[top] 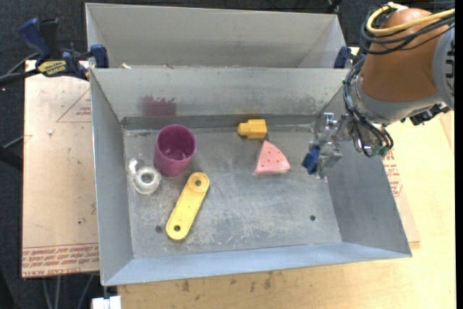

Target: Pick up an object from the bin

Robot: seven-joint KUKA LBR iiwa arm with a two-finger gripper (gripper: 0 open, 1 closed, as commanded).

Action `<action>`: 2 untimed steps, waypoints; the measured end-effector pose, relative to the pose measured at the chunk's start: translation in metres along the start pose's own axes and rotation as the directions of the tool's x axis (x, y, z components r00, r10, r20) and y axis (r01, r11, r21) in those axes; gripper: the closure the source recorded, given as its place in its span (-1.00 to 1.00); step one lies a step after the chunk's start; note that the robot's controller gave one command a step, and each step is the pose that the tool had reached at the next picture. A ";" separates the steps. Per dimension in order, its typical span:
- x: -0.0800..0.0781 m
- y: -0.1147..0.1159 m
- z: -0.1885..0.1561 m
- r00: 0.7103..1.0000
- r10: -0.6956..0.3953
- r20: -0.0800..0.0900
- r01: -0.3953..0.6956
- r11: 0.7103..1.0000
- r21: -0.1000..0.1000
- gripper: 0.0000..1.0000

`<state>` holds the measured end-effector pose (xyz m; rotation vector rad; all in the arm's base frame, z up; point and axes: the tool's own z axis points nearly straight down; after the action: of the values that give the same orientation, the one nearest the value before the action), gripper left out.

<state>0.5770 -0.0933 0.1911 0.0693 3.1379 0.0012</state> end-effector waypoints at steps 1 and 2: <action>0.000 0.000 0.000 1.000 0.000 0.000 0.000 1.000 0.000 1.00; 0.000 0.000 0.000 1.000 0.000 0.000 0.000 1.000 0.000 1.00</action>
Offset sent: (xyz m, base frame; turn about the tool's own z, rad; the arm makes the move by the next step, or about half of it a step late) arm 0.0126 0.0724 0.0820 -0.1627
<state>0.5770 -0.0933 0.1911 0.0694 3.1379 0.0013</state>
